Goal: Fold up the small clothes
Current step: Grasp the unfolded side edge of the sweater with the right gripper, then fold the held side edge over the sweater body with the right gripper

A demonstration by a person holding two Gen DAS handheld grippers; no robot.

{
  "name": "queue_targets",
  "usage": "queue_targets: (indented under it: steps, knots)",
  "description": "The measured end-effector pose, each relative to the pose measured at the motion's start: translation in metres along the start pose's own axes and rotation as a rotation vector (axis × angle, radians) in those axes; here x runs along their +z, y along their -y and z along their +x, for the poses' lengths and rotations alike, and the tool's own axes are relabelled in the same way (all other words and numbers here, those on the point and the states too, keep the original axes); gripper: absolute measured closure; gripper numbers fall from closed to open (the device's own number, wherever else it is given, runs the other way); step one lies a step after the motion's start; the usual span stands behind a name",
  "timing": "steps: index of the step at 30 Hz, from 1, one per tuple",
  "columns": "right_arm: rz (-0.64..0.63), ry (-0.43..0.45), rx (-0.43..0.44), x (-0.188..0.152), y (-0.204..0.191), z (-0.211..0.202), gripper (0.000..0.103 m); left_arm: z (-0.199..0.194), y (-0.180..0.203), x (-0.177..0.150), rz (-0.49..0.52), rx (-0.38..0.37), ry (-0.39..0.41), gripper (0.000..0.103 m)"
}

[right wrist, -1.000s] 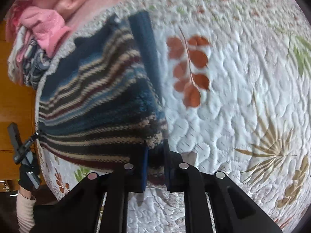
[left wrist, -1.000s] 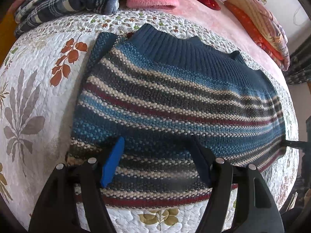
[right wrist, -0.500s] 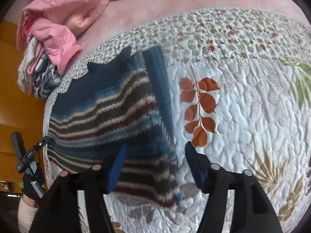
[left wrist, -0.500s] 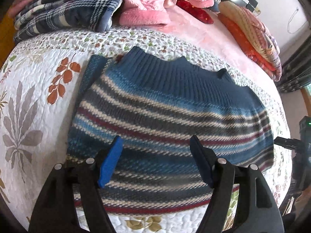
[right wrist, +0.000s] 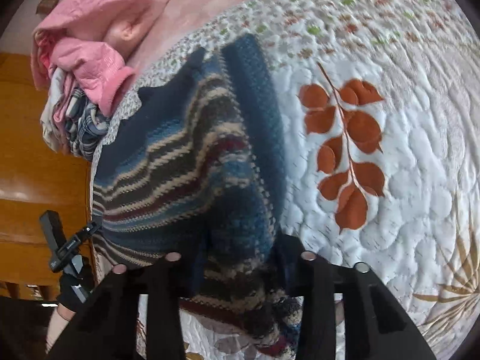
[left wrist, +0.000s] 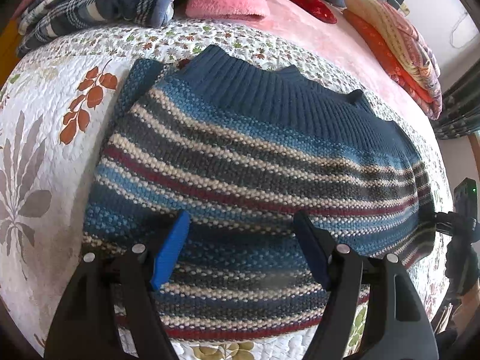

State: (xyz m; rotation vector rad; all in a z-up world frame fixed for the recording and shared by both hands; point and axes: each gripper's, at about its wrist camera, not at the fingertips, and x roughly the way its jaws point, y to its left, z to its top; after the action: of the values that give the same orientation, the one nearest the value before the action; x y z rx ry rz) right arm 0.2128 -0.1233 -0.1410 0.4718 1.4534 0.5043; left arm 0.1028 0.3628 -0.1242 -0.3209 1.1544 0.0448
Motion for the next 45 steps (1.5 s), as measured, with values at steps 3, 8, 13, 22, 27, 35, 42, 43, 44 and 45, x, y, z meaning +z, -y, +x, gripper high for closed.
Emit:
queue_targets:
  steps: [3, 8, 13, 22, 27, 35, 42, 43, 44, 45]
  knots:
    - [-0.055, 0.027, 0.050, 0.002, -0.018, -0.014, 0.074, 0.000, -0.001, 0.000, 0.001, -0.005, 0.000, 0.031]
    - [-0.067, 0.038, 0.049, 0.005, -0.028, -0.025, 0.075, -0.001, -0.001, -0.001, 0.003, -0.005, -0.002, 0.031]
    - [0.009, -0.011, -0.021, 0.001, -0.001, -0.003, 0.075, 0.000, -0.004, -0.001, 0.003, -0.011, -0.010, 0.031]
    - [0.005, -0.006, -0.046, 0.003, -0.004, 0.009, 0.075, 0.003, -0.004, -0.001, 0.015, -0.010, -0.014, 0.029]
    - [0.001, 0.004, -0.070, 0.003, -0.009, 0.006, 0.075, 0.001, -0.005, 0.003, -0.011, -0.023, -0.023, 0.028]
    - [-0.136, 0.069, -0.066, 0.008, -0.083, -0.026, 0.076, -0.017, -0.008, 0.011, -0.059, -0.080, 0.005, 0.027]
    - [-0.278, 0.043, -0.128, 0.008, -0.159, -0.013, 0.077, -0.027, -0.011, 0.017, -0.081, -0.101, 0.026, 0.027]
    - [-0.305, 0.040, -0.125, 0.006, -0.173, -0.011, 0.077, -0.028, -0.011, 0.017, -0.082, -0.102, 0.029, 0.027]
    - [-0.332, 0.034, -0.128, 0.005, -0.185, -0.007, 0.077, -0.029, -0.012, 0.018, -0.083, -0.104, 0.033, 0.027]
    - [-0.354, 0.028, -0.134, 0.002, -0.194, -0.004, 0.077, -0.030, -0.012, 0.019, -0.083, -0.104, 0.034, 0.027]
